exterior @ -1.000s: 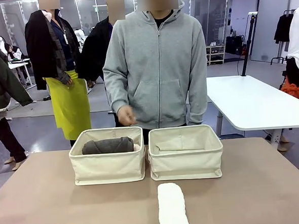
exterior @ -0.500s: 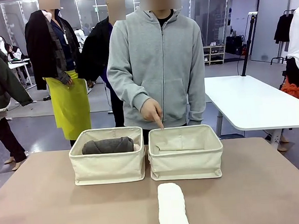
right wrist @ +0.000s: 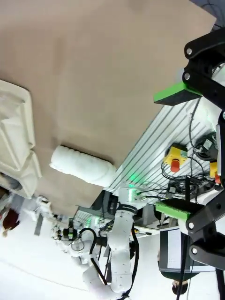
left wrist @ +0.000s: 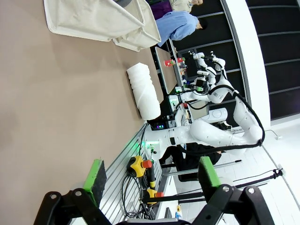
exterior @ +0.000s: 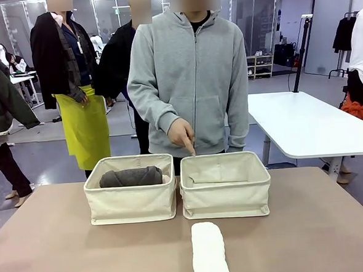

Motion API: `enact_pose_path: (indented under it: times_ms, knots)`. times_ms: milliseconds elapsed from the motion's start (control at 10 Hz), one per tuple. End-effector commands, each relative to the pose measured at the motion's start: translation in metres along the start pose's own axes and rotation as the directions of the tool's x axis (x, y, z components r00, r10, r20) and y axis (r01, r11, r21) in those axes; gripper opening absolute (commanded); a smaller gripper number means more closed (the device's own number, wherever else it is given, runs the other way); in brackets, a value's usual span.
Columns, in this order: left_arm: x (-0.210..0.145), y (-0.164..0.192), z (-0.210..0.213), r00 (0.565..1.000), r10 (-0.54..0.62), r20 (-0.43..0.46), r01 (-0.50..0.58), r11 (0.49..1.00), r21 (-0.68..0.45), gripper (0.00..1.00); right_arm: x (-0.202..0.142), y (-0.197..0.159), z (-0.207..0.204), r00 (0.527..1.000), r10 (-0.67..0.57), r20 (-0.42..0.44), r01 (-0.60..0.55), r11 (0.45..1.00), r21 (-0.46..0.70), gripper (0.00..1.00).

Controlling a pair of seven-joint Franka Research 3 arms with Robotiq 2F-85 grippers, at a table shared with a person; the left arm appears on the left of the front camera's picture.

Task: Divide the towels into two baskets.
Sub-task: Pick up one hotel-folded towel from the bottom of the table and place it in the Fabric basket indicated by the person.

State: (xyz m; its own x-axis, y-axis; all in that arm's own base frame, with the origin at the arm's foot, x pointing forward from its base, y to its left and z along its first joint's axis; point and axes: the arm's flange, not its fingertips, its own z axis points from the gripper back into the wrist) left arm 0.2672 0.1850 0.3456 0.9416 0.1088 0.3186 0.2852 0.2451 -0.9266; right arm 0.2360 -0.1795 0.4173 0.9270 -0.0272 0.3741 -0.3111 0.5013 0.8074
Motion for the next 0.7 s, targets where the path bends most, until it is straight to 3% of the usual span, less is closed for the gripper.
enact_pose_path:
  times_ms: [0, 300, 600]
  knots:
    - [-0.004, -0.004, 0.003, 1.000, 0.007, -0.002, -0.007, 1.000, -0.009, 1.00, -0.002, 0.047, -0.071, 0.987, -0.121, -0.103, 0.111, 0.989, -0.097, 1.00]
    - [-0.004, -0.004, 0.003, 1.000, 0.007, -0.002, -0.007, 1.000, -0.009, 1.00, 0.004, 0.086, -0.151, 0.970, -0.151, -0.192, 0.105, 0.967, -0.231, 1.00]
    - [-0.004, -0.004, 0.003, 1.000, 0.007, -0.002, -0.007, 1.000, -0.009, 1.00, 0.004, 0.122, -0.239, 0.961, -0.155, -0.228, 0.074, 0.942, -0.328, 1.00]
